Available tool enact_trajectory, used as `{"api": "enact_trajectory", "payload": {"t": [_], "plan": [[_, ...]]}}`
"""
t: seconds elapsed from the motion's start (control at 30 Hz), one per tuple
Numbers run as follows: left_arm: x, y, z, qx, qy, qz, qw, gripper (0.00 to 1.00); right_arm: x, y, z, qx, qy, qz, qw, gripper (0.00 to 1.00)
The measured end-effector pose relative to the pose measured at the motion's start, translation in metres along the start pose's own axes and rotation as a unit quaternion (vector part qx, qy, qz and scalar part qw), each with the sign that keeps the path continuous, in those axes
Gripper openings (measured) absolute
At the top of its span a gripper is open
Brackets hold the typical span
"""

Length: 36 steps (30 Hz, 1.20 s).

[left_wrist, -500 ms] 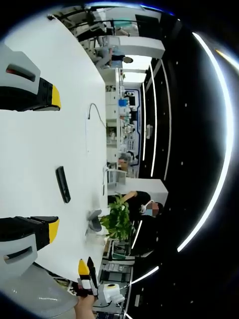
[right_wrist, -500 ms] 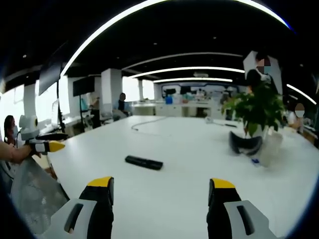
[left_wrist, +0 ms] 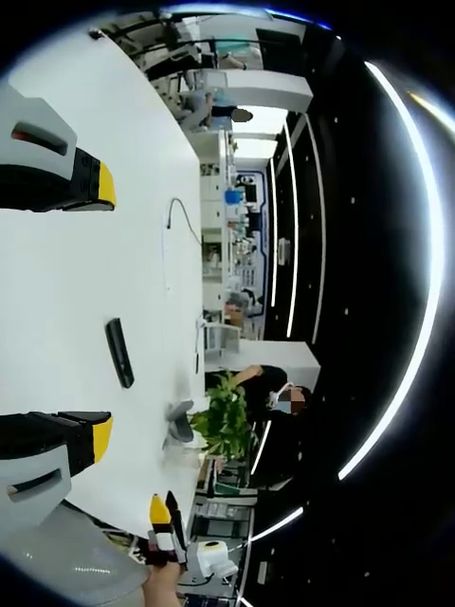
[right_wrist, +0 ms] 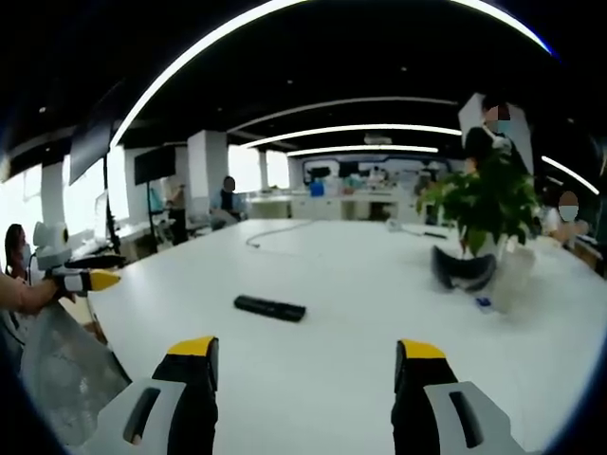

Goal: Press the specified remote control buttons in sequence, fully releasing each button before pressing the next.

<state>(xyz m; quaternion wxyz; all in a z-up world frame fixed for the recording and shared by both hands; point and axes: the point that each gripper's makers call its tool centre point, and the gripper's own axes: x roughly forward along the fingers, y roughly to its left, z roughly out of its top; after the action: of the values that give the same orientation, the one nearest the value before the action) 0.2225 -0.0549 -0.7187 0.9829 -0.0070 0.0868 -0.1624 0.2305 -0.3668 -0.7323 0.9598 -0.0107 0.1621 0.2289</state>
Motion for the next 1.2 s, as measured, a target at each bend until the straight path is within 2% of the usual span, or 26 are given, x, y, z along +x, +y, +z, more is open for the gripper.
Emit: {"api": "enact_trajectory", "payload": {"t": [0.73,1.2], "plan": [[0.0006,-0.0004,-0.0019,0.002,0.005,-0.001,1.0,0.9,-0.0016,-0.0026,0.0001,0.01,-0.005,-0.004,0.9999,0.73],[-0.0009,0.0033,0.0009,-0.001,-0.004,0.008,1.0,0.89,0.0005,0.0,-0.0035,0.001,0.007,0.003,1.0,0.72]]}}
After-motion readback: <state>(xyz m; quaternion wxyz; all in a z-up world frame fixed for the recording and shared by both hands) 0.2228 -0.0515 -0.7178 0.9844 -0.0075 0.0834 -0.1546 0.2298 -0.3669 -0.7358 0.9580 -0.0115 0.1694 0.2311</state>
